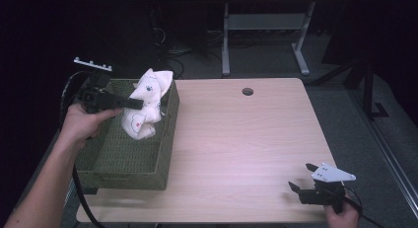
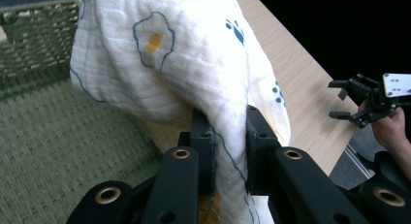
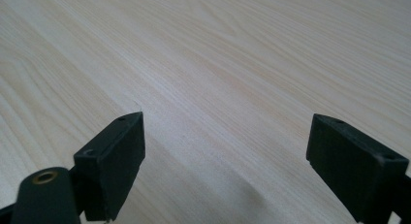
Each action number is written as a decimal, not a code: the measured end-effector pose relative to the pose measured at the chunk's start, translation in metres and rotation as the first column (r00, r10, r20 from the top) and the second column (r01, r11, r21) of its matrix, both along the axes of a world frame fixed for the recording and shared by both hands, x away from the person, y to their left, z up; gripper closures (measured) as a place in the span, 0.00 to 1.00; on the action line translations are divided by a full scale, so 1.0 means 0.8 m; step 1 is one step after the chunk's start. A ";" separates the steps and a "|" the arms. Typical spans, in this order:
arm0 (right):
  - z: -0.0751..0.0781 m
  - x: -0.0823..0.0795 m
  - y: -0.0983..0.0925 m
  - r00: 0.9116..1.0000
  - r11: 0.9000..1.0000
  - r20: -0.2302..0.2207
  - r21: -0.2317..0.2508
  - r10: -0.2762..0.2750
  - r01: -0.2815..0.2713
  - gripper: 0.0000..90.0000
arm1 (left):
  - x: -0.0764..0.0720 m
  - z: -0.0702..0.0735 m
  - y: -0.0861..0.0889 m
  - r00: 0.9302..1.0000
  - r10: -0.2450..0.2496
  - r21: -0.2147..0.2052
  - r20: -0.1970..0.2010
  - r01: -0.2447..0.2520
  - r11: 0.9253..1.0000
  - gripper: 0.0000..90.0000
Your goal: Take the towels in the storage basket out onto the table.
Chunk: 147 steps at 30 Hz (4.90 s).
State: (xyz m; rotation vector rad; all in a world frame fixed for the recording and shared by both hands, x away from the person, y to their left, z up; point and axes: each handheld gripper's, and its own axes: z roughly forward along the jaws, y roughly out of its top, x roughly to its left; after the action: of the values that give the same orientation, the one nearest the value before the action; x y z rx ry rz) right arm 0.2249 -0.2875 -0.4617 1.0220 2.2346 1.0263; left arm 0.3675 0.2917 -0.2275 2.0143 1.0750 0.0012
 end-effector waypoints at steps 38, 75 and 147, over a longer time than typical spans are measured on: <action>0.005 -0.002 -0.006 1.000 1.000 0.026 0.025 -0.013 0.012 0.15 | 0.038 -0.019 -0.172 0.978 -0.209 0.045 -0.018 0.210 0.977 0.87; 0.007 -0.003 -0.006 1.000 0.999 0.028 0.034 -0.014 0.013 0.15 | 0.069 -0.059 -0.271 0.961 -0.264 0.078 -0.080 0.270 0.960 0.87; 0.008 -0.004 -0.009 0.999 0.999 0.029 0.037 -0.016 0.015 0.15 | 0.092 -0.221 -0.394 0.980 -0.142 0.335 -0.140 0.182 0.924 0.84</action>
State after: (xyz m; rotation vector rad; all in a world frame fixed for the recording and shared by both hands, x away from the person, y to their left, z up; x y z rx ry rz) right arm 0.2215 -0.2945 -0.4555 1.0317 2.1889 1.0730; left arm 0.4409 -0.0237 -0.4042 2.4449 1.0285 -0.0107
